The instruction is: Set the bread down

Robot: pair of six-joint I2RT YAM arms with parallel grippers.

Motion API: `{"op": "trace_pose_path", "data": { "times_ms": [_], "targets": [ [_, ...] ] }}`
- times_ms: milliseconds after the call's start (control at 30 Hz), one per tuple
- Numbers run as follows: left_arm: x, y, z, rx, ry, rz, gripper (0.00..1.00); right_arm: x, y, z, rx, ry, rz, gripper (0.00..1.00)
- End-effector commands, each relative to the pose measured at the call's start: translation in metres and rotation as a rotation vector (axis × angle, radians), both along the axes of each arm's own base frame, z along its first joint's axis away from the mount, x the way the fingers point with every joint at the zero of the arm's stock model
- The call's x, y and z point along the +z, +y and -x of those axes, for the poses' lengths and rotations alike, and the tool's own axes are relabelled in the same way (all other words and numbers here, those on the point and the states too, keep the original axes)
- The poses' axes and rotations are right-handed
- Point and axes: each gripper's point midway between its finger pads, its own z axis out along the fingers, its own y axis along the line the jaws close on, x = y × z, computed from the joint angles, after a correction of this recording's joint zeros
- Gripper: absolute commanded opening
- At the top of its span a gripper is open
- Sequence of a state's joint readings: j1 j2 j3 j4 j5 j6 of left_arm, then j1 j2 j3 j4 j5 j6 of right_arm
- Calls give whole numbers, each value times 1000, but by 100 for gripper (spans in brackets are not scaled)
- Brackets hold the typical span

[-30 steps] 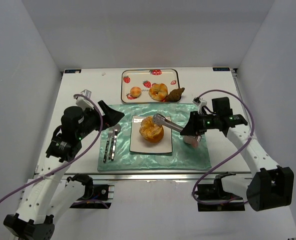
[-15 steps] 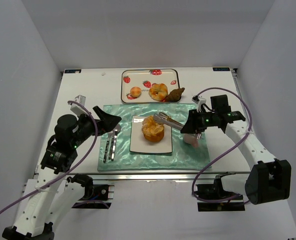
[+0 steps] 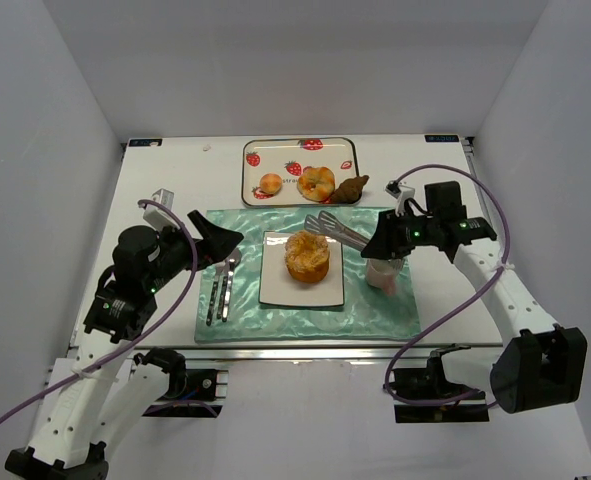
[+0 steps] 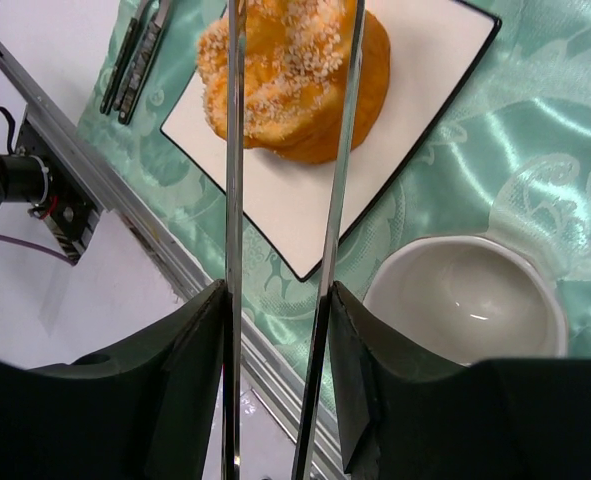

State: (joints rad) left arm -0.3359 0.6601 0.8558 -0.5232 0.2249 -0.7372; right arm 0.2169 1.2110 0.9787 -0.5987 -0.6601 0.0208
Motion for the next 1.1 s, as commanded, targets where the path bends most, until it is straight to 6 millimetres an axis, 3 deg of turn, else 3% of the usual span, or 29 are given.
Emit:
{"op": "trace_pose_path", "data": {
  "times_ms": [0,200,333,433,533,733,833,1067],
  "targets": [
    [3,1,1,-2,-17,-4,98,36,2,-6,20,-114,-33,47],
    [3,1,1,0,-19,-2,98,69,-4,-29,-28,-182,-61,45],
    [4,1,0,1,-19,-7,98,86,-22,-53,-113,-201,-76,44],
    [4,1,0,3,-19,-11,98,89,-47,-75,-214,-210,-58,43],
    [4,2,-1,6,-18,-12,98,83,-88,-99,-356,-225,14,43],
    [5,0,-4,-1,-23,-13,98,44,-150,-118,-549,-204,217,43],
    [4,-1,-4,-6,-27,-19,98,9,-178,-116,-598,-153,296,42],
    [-1,-1,-7,-10,-18,-32,98,-39,-211,-124,-654,-147,454,42]
  ]
}}
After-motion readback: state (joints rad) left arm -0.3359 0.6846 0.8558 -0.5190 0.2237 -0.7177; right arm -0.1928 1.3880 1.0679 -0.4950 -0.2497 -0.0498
